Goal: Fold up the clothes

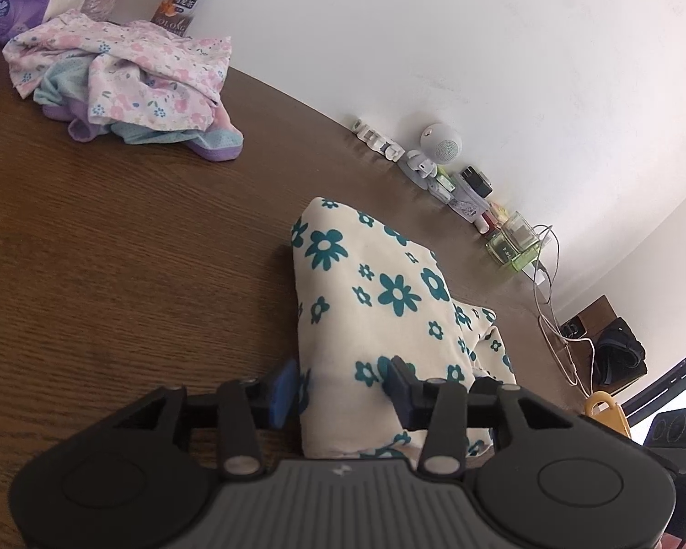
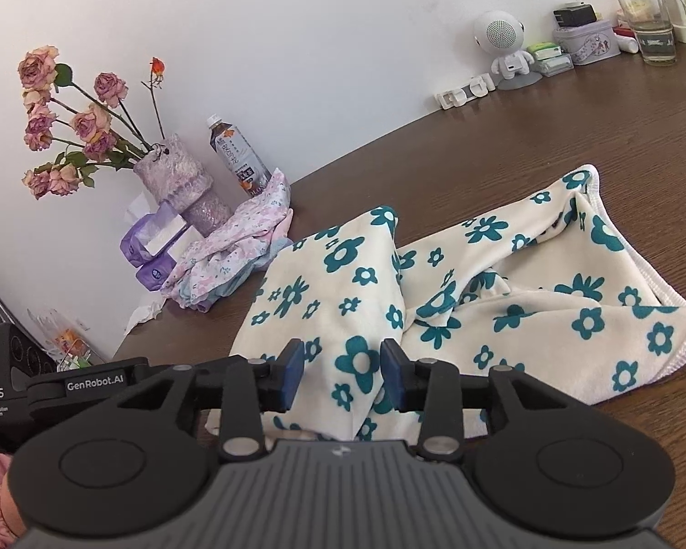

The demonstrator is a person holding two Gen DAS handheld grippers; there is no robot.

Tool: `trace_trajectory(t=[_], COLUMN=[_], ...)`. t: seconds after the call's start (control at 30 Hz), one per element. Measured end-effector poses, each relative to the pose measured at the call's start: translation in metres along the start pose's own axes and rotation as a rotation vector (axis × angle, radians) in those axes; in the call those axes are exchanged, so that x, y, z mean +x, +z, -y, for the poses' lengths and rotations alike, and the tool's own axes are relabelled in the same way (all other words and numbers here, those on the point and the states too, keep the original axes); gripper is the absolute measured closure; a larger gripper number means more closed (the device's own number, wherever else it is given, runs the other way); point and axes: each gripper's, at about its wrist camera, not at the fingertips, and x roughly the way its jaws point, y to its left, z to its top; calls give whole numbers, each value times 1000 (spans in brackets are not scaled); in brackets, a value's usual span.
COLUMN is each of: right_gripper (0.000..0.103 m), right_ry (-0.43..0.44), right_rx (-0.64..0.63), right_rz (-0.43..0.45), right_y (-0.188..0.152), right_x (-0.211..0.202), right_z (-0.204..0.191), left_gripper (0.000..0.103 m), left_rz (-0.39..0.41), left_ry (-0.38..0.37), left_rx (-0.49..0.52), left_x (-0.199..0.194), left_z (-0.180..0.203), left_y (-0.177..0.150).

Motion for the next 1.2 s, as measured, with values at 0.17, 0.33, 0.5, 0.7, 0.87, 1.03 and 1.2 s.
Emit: trace_trajectory(t=[0.17,0.33,0.5,0.7,0.87,1.03,1.2], right_gripper=[72,85,86,70,67,68,79], right_ry=[-3,2,5,14,-80,-147,-168], right_rx=[-1,9,17,-65,-328,-433,-443], right_rz=[-28,-36,-34,2,-36,-60,-67], right_y=[-6,-10,-12,-17,-32,-39,-38], right_x=[0,7,9,-20,-30,-14,-4], right_z=[-2,3,7,-4,-35,-48,-45], left_gripper=[64,76,71,57,55,60,82], left_rz=[-22,-8,5,17,-7,10,49], left_ry=[2,-2,-1,31,110,163,202], left_rx=[4,20,24,195,381,476,523], left_x=[3,3,3,-18,-18,-11,-11], left_z=[1,2,2,12,27,38,38], left_y=[-6,-8,-10,-22,-40,-49,-50])
